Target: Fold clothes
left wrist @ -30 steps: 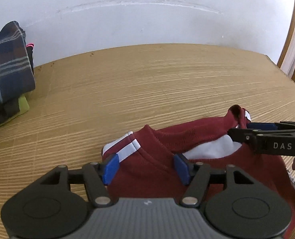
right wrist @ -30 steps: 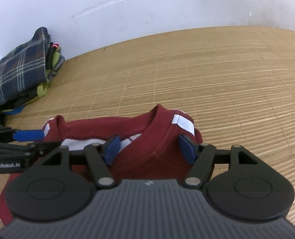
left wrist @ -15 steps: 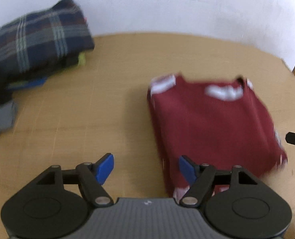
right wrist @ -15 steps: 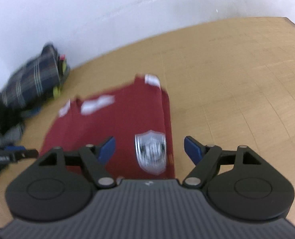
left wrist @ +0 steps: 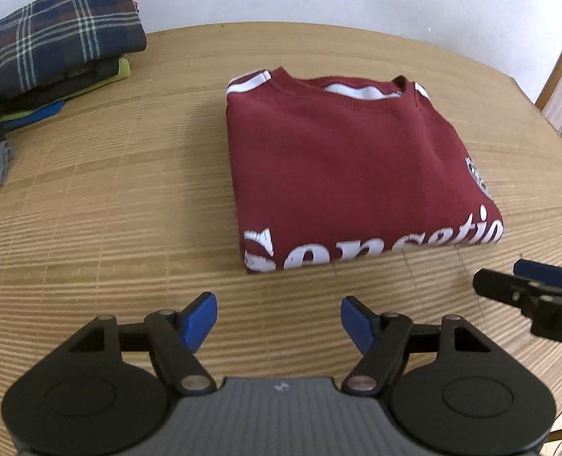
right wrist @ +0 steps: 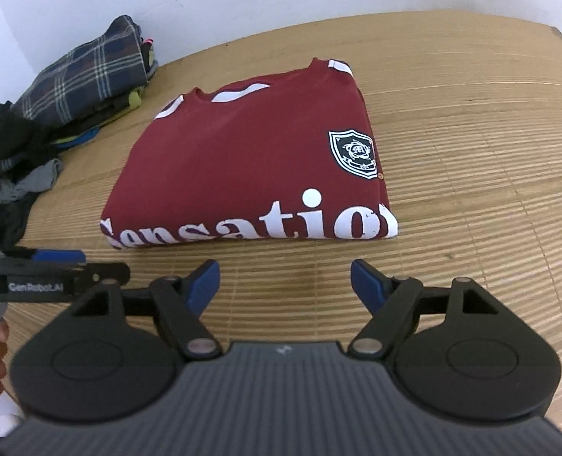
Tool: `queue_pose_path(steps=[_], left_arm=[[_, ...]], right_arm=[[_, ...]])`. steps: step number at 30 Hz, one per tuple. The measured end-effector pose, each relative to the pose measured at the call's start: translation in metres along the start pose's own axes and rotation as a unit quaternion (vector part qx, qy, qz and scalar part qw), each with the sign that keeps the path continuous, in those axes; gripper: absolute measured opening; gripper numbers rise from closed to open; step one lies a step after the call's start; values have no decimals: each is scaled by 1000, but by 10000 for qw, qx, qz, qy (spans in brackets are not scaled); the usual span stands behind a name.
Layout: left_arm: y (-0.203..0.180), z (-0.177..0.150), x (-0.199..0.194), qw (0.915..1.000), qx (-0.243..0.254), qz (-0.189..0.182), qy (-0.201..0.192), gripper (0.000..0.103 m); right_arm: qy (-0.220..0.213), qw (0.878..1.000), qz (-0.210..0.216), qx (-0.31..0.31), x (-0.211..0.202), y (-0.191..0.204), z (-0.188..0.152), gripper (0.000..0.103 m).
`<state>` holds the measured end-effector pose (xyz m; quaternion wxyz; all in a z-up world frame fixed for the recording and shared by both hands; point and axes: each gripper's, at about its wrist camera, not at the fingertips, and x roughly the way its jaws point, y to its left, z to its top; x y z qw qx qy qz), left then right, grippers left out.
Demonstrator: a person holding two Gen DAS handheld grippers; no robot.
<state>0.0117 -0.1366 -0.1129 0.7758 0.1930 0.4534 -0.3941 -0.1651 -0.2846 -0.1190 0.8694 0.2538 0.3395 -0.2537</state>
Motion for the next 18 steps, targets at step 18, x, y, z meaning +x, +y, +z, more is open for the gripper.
queue_pose_path(steps=[18], left_arm=[[-36, 3, 16, 9987, -222, 397, 209, 74]], right_arm=[[565, 9961, -356, -577, 13, -18, 15, 77]])
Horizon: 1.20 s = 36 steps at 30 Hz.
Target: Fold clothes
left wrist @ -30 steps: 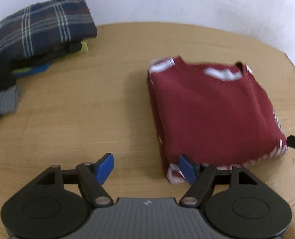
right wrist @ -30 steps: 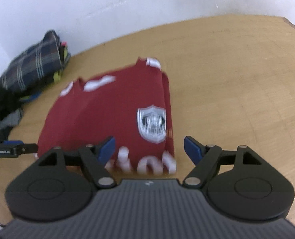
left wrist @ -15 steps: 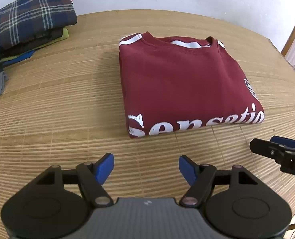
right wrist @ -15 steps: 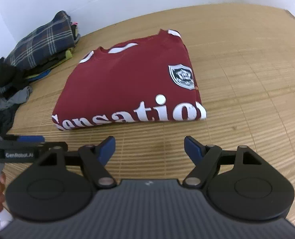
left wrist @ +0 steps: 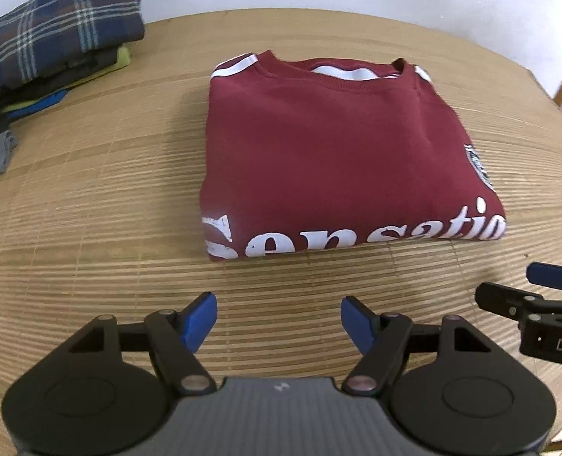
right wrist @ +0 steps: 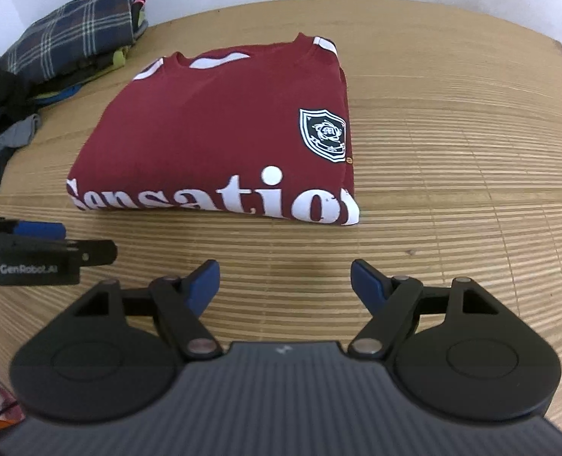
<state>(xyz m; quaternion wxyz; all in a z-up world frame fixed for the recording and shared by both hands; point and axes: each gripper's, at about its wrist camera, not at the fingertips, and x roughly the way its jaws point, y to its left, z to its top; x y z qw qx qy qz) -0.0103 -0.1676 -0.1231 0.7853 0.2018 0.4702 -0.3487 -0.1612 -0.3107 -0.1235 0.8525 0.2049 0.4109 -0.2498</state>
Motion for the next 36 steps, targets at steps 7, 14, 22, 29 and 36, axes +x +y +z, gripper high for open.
queue_pose_path(steps=[7, 14, 22, 29, 36], left_arm=[[-15, 10, 1, 9993, -76, 289, 212, 74], [-19, 54, -19, 9982, -198, 107, 562, 74], [-8, 77, -8, 9984, -232, 222, 461, 74], [-1, 79, -8, 9994, -230, 99, 218, 74], [-5, 83, -9, 9996, -39, 258, 81, 74]], right_arm=[[33, 10000, 85, 10, -4, -16, 15, 77], [334, 9989, 315, -80, -13, -4, 51, 77], [424, 9987, 137, -250, 3, 13, 76, 77], [-852, 9919, 662, -678, -18, 23, 77, 77], [-1109, 9865, 547, -1070, -15, 34, 81, 78]])
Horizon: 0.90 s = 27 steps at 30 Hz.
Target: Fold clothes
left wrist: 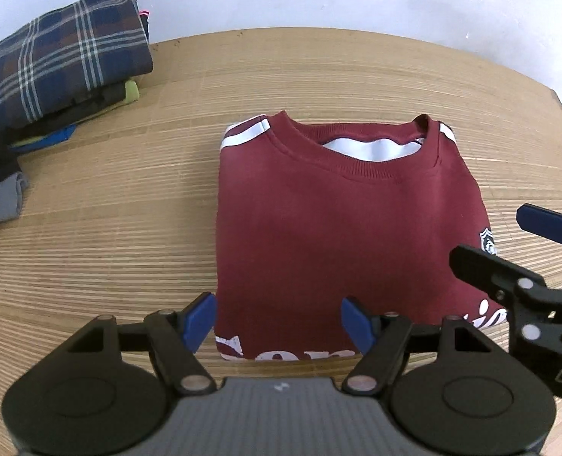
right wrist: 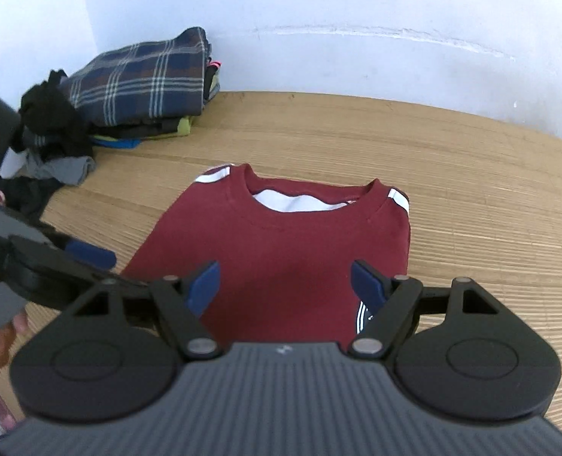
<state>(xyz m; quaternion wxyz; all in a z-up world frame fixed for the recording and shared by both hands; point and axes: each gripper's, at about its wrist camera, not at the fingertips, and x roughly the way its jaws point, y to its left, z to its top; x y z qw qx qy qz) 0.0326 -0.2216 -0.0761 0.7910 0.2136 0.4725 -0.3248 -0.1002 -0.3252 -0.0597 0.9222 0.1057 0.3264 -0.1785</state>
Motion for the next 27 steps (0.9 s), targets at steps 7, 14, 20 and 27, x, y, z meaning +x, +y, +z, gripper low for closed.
queue_pose_path(steps=[7, 14, 20, 27], left_arm=[[4, -9, 3, 9993, 319, 168, 50, 74], [5, -16, 6, 9966, 593, -482, 307, 74], [8, -19, 5, 9923, 912, -783, 302, 74], [18, -18, 6, 9826, 1264, -1346, 216, 74]], right_arm=[[309, 9995, -18, 86, 7, -6, -10, 78], [970, 9909, 689, 630, 14, -23, -30, 78], [1149, 9881, 863, 553, 17, -27, -32, 78], [1088, 9819, 1466, 507, 12, -38, -29, 78]])
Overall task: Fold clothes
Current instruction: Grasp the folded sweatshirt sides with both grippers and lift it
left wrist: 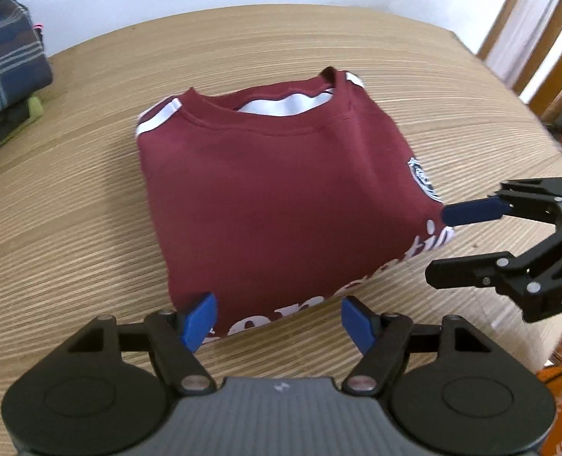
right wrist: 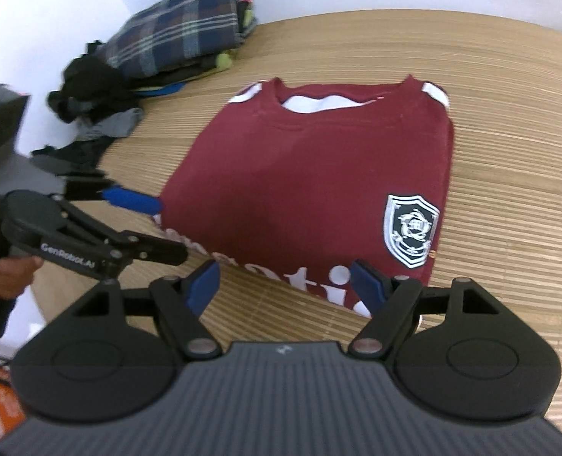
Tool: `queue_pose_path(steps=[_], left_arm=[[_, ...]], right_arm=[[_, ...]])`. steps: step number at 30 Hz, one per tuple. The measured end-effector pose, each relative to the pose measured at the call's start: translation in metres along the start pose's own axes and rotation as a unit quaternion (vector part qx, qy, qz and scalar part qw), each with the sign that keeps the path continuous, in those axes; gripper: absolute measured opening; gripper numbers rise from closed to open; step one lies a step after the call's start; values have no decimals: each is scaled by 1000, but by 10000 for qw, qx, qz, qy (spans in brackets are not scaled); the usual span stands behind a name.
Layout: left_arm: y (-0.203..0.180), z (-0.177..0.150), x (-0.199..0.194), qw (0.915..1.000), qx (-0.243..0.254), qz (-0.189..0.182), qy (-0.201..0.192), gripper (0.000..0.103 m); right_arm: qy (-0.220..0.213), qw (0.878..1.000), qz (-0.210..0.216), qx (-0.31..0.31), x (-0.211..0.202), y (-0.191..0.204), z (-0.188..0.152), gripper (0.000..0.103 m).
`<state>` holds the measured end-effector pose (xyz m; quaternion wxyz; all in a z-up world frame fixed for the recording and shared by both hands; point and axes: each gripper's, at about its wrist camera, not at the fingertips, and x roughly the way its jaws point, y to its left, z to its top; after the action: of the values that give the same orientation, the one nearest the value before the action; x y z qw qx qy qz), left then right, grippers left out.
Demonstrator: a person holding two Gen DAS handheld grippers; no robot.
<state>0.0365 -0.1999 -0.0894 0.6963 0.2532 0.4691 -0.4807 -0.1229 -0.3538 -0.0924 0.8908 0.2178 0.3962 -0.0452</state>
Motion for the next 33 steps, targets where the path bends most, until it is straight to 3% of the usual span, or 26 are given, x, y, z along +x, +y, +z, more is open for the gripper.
queue_pose_path(steps=[7, 16, 21, 25, 33], left_arm=[[7, -8, 8, 9990, 138, 409, 65, 74], [13, -4, 43, 9988, -14, 436, 226, 74], [11, 12, 59, 9978, 10, 610, 240, 71], [23, 48, 72, 9972, 134, 717, 151, 71], [68, 152, 119, 9961, 40, 877, -28, 71]], right_arm=[[61, 9988, -463, 132, -5, -18, -8, 78], [361, 9964, -750, 175, 20, -26, -14, 78], [231, 9949, -900, 398, 40, -30, -4, 75], [116, 9944, -1027, 223, 52, -36, 22, 73], [-63, 9913, -1315, -16, 101, -81, 117, 73]])
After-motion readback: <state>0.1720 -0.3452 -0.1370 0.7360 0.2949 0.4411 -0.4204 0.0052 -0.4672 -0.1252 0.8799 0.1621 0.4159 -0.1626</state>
